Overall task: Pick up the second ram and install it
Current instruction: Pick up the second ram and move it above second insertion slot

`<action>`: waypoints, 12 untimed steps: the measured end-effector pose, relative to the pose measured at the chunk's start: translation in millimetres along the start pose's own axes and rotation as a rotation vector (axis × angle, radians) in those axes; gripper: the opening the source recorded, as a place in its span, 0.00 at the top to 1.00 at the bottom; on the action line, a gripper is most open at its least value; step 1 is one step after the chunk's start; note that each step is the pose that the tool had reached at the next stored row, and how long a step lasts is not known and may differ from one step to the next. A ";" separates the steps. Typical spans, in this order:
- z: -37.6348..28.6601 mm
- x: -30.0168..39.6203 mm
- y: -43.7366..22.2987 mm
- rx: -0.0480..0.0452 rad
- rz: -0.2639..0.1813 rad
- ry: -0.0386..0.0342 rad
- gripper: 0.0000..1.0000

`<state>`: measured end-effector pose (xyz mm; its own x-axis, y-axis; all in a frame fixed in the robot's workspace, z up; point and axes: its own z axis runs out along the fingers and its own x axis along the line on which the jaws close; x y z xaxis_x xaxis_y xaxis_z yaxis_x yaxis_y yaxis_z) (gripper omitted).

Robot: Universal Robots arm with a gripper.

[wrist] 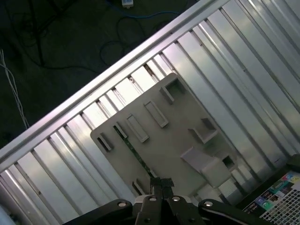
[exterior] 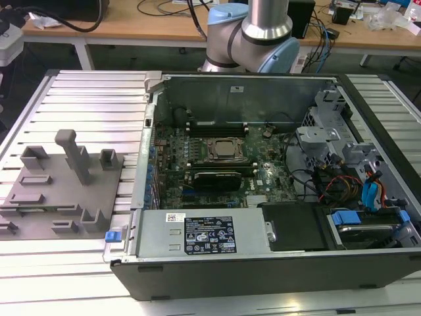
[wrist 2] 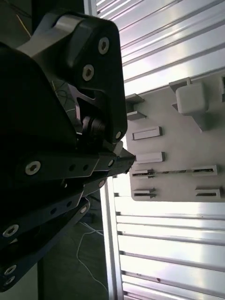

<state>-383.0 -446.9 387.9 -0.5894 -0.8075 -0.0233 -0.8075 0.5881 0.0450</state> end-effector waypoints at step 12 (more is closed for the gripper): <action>0.0 0.0 0.0 -0.0058 -0.251 0.0113 0.89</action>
<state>-383.0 -446.9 387.8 -0.3701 -0.9287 -0.0233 -0.9284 0.3688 0.0450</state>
